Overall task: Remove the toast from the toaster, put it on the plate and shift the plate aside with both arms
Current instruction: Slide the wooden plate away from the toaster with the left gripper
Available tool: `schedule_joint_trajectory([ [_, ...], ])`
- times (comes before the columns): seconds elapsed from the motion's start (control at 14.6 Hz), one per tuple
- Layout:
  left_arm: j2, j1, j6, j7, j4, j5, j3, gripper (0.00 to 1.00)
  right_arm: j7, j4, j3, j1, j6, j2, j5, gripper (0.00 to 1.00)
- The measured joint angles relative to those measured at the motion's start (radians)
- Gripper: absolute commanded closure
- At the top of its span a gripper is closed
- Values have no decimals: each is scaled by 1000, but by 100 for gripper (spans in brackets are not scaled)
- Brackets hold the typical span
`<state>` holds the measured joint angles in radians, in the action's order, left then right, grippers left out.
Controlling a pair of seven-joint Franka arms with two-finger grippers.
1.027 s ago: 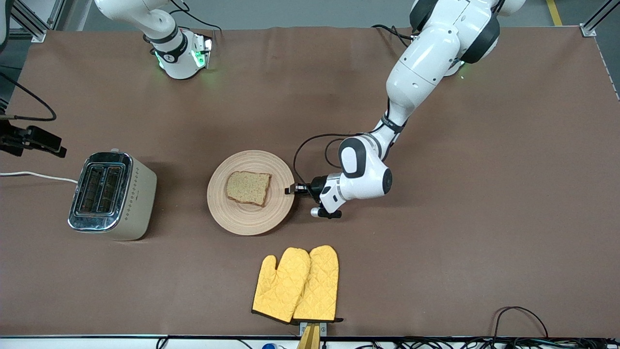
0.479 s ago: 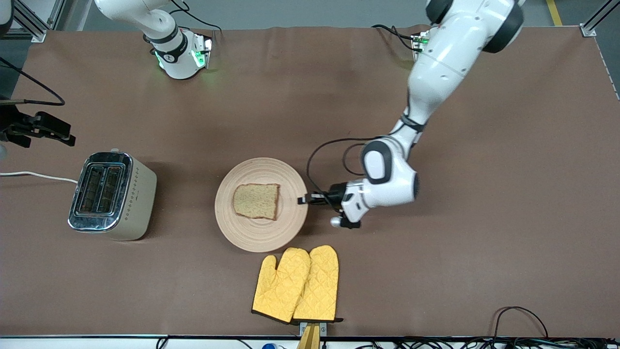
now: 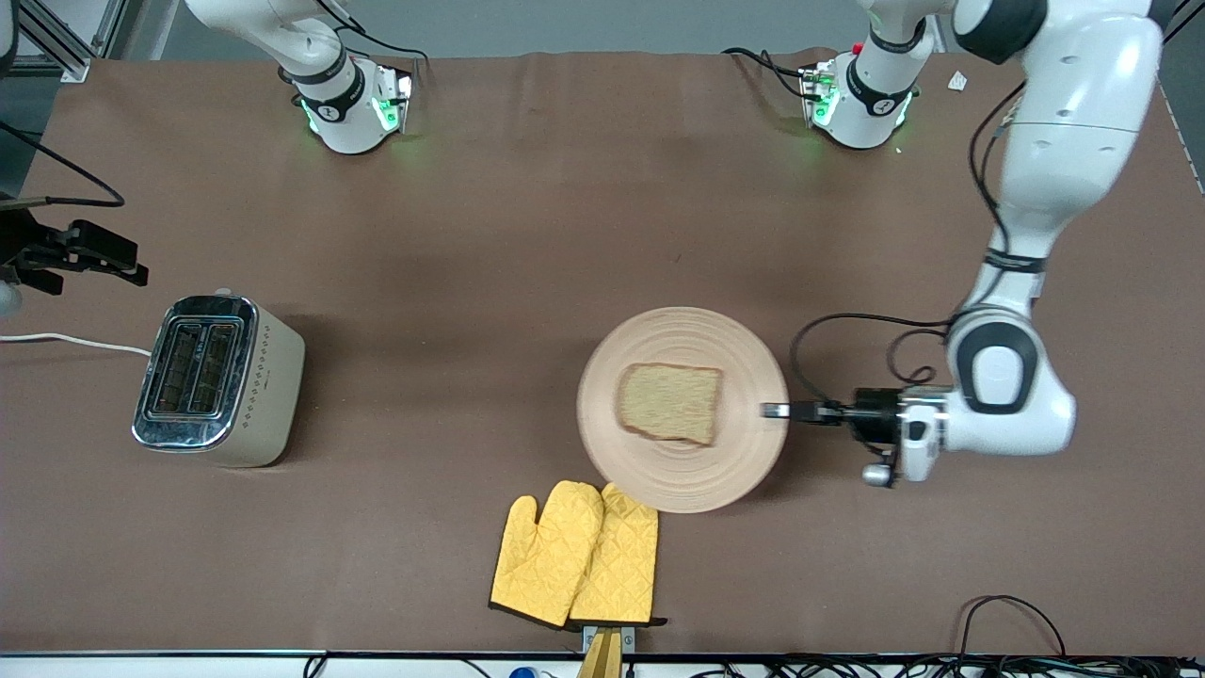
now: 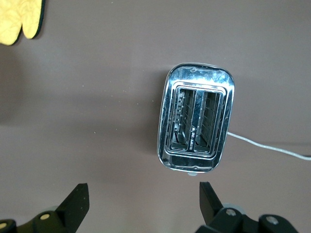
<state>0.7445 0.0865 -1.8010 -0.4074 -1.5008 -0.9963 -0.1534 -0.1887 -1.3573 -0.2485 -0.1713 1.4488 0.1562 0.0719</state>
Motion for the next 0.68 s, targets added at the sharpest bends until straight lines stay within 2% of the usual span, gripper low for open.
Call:
schedule_joint_trajectory([
  [0.07,0,48,20,-14,-1,55,0,100,-15,0,62,69,-1,0,-1,0],
  [0.21,1,141,49,-70,-4,142,0,100,-22,0,117,135,-2,-1,-7,0],
  [0.34,16,229,59,-196,-6,209,1,100,4,0,126,139,-2,-4,-16,0],
  [0.55,85,341,59,-440,-4,248,4,100,31,-3,126,135,-5,-10,-19,0],
  [0.68,125,388,62,-504,1,255,2,100,37,-59,121,131,27,-51,-19,0],
])
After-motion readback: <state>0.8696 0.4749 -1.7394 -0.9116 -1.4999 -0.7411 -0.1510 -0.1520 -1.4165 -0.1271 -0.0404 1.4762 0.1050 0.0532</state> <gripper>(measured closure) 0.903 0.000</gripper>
